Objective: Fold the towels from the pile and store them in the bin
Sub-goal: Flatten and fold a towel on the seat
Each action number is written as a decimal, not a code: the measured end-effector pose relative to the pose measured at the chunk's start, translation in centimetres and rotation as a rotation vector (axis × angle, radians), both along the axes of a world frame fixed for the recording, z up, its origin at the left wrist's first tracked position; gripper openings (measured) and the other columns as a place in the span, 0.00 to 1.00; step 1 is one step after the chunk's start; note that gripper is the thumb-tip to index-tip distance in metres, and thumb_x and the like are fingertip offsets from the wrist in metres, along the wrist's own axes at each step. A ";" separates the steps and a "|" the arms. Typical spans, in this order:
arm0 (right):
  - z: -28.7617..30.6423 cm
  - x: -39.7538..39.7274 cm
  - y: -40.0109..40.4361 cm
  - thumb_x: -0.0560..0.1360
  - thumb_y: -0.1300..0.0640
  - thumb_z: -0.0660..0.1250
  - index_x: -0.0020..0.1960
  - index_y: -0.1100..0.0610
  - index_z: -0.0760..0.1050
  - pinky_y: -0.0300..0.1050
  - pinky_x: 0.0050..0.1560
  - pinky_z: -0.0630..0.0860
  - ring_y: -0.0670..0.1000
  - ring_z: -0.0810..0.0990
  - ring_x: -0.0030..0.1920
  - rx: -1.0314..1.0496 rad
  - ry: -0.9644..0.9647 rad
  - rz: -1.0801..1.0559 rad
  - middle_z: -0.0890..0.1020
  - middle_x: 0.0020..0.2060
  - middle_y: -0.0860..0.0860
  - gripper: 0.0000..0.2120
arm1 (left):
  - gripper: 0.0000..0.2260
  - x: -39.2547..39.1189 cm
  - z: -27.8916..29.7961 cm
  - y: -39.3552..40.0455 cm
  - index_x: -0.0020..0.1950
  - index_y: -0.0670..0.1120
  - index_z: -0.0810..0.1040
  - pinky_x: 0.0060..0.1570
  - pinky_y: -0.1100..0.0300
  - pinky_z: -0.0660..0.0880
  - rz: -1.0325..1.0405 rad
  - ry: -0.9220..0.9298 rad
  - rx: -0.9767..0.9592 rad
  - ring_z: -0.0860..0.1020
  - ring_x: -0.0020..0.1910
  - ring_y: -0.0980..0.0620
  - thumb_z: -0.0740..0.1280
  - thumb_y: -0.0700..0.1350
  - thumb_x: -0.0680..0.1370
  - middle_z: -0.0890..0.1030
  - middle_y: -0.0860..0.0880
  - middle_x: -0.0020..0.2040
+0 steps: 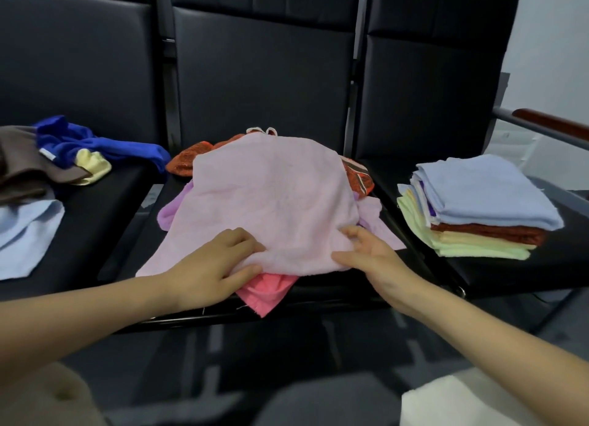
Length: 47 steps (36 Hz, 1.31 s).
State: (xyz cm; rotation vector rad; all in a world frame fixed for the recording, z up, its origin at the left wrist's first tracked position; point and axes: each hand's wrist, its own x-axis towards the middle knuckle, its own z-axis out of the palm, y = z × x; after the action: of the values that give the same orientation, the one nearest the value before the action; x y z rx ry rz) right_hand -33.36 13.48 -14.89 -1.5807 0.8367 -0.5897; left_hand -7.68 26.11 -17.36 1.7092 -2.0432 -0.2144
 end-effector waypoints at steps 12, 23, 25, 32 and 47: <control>0.3 -3.9 -0.7 0.72 0.64 0.73 0.62 0.53 0.74 0.30 0.40 0.72 0.43 0.79 0.46 -0.283 0.297 -0.198 0.80 0.48 0.48 0.21 | 0.26 0.8 -0.8 1.4 0.74 0.54 0.65 0.62 0.56 0.69 -0.064 -0.245 -0.063 0.71 0.62 0.53 0.53 0.64 0.80 0.70 0.53 0.66; -1.4 -5.4 -1.2 0.71 0.59 0.74 0.62 0.53 0.72 0.40 0.34 0.63 0.46 0.69 0.34 -0.598 0.510 -0.341 0.69 0.35 0.49 0.22 | 0.24 1.0 -1.0 2.0 0.75 0.57 0.65 0.62 0.57 0.70 -0.124 -0.331 -0.139 0.70 0.64 0.53 0.53 0.63 0.80 0.70 0.51 0.70; -1.3 -5.1 -1.0 0.71 0.59 0.74 0.62 0.52 0.72 0.37 0.36 0.63 0.44 0.69 0.37 -0.691 0.486 -0.327 0.69 0.36 0.48 0.22 | 0.22 1.0 -0.9 1.9 0.73 0.59 0.69 0.61 0.61 0.68 -0.133 -0.301 -0.161 0.71 0.62 0.54 0.54 0.62 0.81 0.72 0.53 0.68; -2.3 -2.1 1.1 0.69 0.35 0.65 0.52 0.51 0.77 0.42 0.50 0.66 0.45 0.71 0.49 -1.113 0.440 0.080 0.74 0.43 0.41 0.22 | 0.18 1.1 -0.6 1.4 0.66 0.58 0.76 0.50 0.62 0.74 -0.169 -0.225 -0.247 0.71 0.53 0.58 0.58 0.58 0.80 0.75 0.53 0.58; -1.5 -0.1 -1.4 0.77 0.46 0.58 0.50 0.48 0.78 0.31 0.33 0.61 0.43 0.72 0.41 -1.242 0.506 0.297 0.73 0.38 0.40 0.12 | 0.17 1.5 1.0 0.5 0.45 0.54 0.74 0.40 0.63 0.69 0.054 -0.030 -0.120 0.74 0.40 0.57 0.51 0.62 0.76 0.77 0.56 0.37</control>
State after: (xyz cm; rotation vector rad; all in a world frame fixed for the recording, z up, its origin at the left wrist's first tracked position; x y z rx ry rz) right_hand -33.51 12.12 -16.43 -3.0168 0.5502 -0.5056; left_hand -6.13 26.58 -16.37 1.7006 -1.9861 -0.0483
